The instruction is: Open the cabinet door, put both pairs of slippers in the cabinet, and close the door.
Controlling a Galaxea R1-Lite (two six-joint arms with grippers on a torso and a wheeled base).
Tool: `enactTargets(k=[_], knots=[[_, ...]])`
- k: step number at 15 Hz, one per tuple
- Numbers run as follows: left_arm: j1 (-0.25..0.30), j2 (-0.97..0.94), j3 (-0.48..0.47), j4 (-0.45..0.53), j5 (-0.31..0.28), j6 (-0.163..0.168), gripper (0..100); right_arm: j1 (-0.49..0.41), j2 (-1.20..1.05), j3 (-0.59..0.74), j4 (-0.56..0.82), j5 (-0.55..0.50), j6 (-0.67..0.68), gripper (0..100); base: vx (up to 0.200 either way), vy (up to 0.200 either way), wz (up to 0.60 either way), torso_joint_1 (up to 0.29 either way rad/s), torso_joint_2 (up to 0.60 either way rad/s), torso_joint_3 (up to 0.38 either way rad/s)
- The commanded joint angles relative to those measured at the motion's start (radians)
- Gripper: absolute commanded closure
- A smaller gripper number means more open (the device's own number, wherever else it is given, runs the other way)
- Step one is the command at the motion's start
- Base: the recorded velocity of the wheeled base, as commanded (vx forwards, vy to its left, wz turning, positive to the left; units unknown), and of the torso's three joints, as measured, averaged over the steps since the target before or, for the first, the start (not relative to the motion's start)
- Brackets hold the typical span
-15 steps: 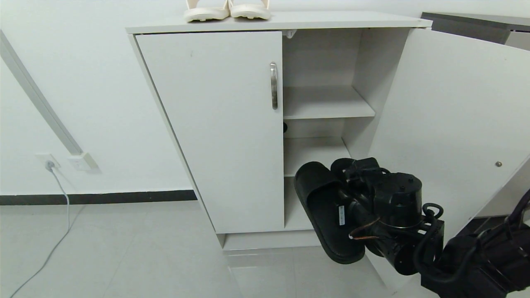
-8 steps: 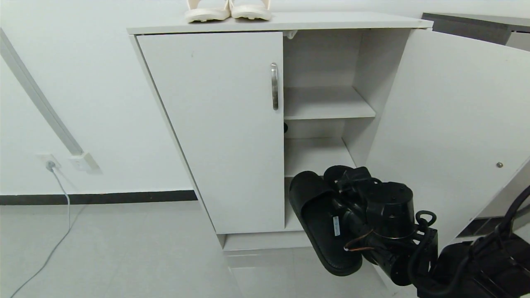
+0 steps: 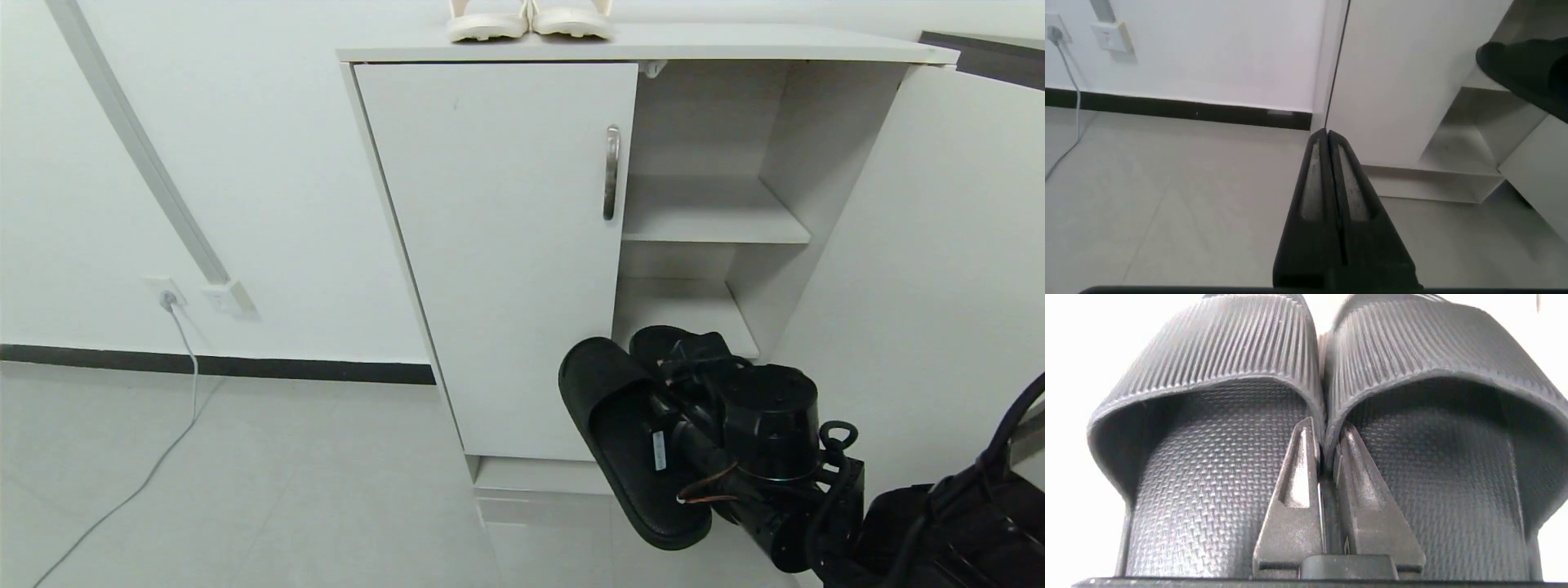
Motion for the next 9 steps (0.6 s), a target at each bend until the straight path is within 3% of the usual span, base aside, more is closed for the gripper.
enactTargets(k=[1, 8, 9], knots=[[0.0, 0.002, 0.0, 0.0, 0.0, 0.0, 100, -0.002, -0.001, 0.008, -0.002, -0.002, -0.002, 100, 0.0, 0.0, 0.0, 0.0, 0.0, 0.0], [0.0, 0.002, 0.0, 0.0, 0.0, 0.0, 100, -0.002, 0.002, 0.01, -0.002, -0.002, -0.002, 100, 0.0, 0.0, 0.0, 0.0, 0.0, 0.0], [0.0, 0.002, 0.0, 0.0, 0.0, 0.0, 100, -0.002, 0.002, 0.01, -0.002, -0.002, -0.002, 100, 0.0, -0.2, 0.0, 0.007, 0.0, -0.002]])
